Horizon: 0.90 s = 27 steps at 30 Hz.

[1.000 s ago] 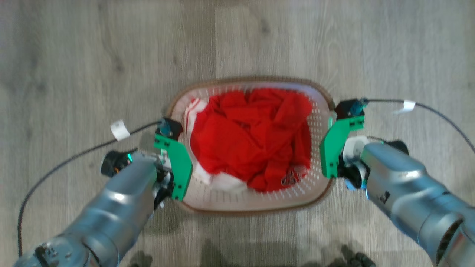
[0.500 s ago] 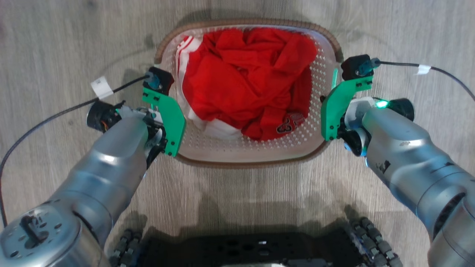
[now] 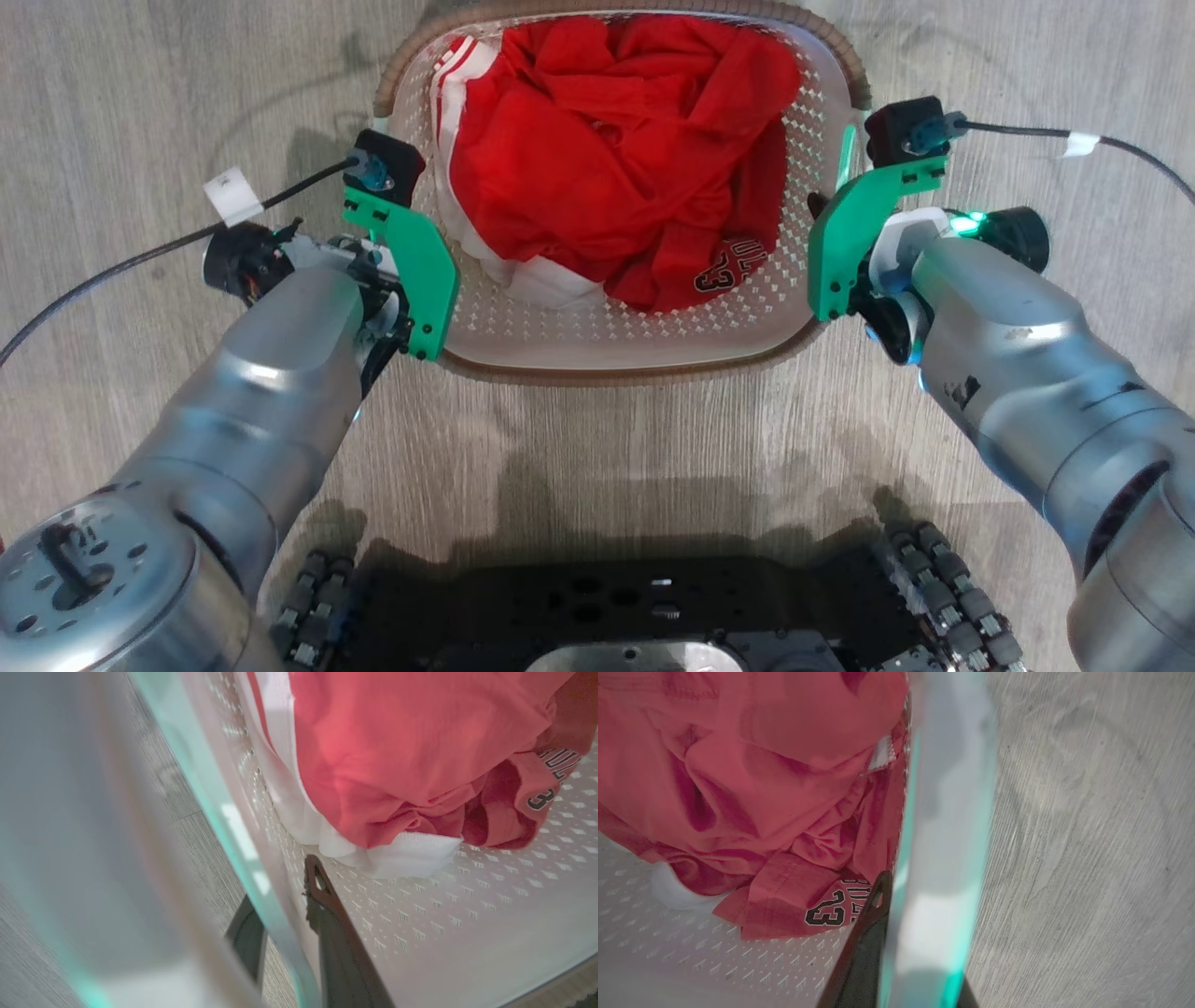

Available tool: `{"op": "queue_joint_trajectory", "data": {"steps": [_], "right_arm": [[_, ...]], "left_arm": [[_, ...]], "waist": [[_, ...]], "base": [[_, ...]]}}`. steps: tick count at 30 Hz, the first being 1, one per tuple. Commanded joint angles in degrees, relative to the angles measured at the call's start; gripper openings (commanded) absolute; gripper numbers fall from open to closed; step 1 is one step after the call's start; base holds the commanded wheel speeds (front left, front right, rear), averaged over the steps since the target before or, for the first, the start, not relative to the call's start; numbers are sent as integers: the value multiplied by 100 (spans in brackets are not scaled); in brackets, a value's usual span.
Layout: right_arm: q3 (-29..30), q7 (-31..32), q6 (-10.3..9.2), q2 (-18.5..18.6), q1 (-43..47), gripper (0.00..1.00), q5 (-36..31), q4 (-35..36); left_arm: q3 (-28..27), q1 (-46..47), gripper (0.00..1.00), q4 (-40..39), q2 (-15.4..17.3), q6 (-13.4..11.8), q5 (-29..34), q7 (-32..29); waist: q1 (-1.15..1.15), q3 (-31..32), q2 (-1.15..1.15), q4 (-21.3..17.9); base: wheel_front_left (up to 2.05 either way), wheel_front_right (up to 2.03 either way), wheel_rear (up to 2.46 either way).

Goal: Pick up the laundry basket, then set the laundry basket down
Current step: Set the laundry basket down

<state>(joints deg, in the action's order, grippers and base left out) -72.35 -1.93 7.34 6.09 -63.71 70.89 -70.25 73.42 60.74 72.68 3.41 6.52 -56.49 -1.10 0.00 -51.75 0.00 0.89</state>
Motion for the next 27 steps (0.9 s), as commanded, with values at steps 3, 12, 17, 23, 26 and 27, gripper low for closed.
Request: {"op": "queue_joint_trajectory", "data": {"steps": [3, 12, 17, 23, 26, 27], "right_arm": [[-61, -136, 14, -173, 154, 0, -138, -16], [-62, -131, 14, -190, 156, 7, -116, -103], [-64, -226, 14, -179, 117, 100, -185, -200], [-68, -230, 14, -155, 126, 100, -230, -263], [-70, -217, 14, -153, 144, 100, -230, -277], [-70, -217, 14, -153, 148, 100, -229, -281]], "left_arm": [[-16, 96, 0, -175, -53, 10, 92, 133], [-14, 116, 25, -193, -53, -110, 132, 269], [-20, 140, 100, -166, -53, -357, 113, 422], [-17, 132, 100, -130, -53, -447, 123, 412], [-16, 125, 100, -117, -53, -478, 128, 425], [-16, 117, 100, -115, -53, -482, 127, 429]], "waist": [[0, -22, 0, 24], [0, -33, 0, 48], [0, -20, 0, 59], [0, -2, 0, 76], [0, 11, 0, 83], [0, 18, 0, 86]], "base": [[0, 0, 0], [0, 0, 0], [0, 0, 0], [0, 0, 0], [0, 0, 0], [0, 0, 0]]}}
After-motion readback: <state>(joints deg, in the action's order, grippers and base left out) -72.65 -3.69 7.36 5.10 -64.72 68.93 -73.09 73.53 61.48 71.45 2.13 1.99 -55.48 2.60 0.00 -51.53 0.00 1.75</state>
